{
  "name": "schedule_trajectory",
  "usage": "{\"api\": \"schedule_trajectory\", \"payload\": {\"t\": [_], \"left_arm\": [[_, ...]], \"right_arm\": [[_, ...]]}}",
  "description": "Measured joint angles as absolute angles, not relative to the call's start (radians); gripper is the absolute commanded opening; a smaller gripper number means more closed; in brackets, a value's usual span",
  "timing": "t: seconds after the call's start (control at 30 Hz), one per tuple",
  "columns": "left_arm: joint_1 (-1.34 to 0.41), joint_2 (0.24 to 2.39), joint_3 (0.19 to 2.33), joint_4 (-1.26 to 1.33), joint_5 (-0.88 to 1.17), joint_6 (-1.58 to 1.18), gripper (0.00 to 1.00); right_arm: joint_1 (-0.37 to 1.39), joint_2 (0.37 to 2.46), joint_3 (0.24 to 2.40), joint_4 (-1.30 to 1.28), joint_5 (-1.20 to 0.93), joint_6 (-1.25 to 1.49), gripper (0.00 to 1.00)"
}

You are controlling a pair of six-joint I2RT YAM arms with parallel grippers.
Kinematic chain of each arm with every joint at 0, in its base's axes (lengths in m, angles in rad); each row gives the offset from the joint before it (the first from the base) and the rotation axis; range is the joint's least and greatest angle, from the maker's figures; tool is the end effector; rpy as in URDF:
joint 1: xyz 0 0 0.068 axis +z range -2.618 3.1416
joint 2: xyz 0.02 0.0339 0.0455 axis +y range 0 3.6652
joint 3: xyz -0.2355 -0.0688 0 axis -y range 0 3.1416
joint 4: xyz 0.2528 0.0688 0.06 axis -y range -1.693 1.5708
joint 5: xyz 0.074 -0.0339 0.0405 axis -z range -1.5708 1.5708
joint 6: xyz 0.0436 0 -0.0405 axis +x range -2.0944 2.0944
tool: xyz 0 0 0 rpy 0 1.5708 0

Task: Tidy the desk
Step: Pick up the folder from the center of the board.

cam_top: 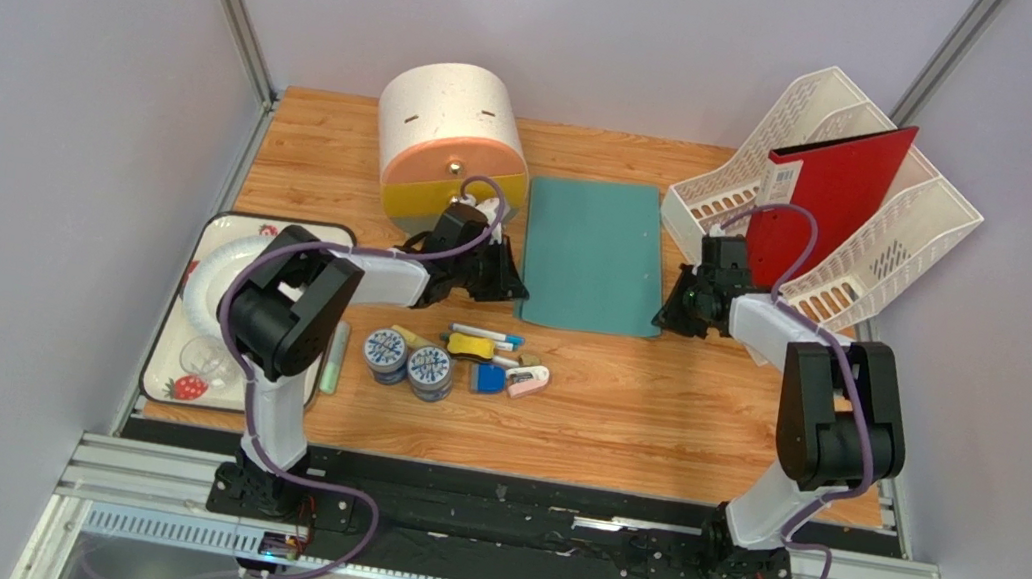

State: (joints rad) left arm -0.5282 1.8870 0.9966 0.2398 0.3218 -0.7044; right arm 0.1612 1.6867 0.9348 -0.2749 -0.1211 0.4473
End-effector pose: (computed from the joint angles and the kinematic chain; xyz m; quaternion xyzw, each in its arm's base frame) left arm 0.3305 -0.2088 0.1087 -0.0070 0.8873 -0.3705 0.2747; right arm 0.3284 0.0587 0.1182 0.1210 0.9540 0.1359 0.2384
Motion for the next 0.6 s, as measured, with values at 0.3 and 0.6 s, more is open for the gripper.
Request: {"api": "schedule_trajectory", "payload": {"t": [0.3,0.6], "left_arm": [[-0.528,1.913,0.997,0.247,0.321,-0.72,0.26],[-0.528,1.927,0.995,0.285,0.333,-0.738,0.2]], "right_arm": [[0.16,1.686,0.932,-0.27,-0.121,0.447,0.08],[0.153,1.686,0.93,-0.263,-0.113,0.44,0.07]]}}
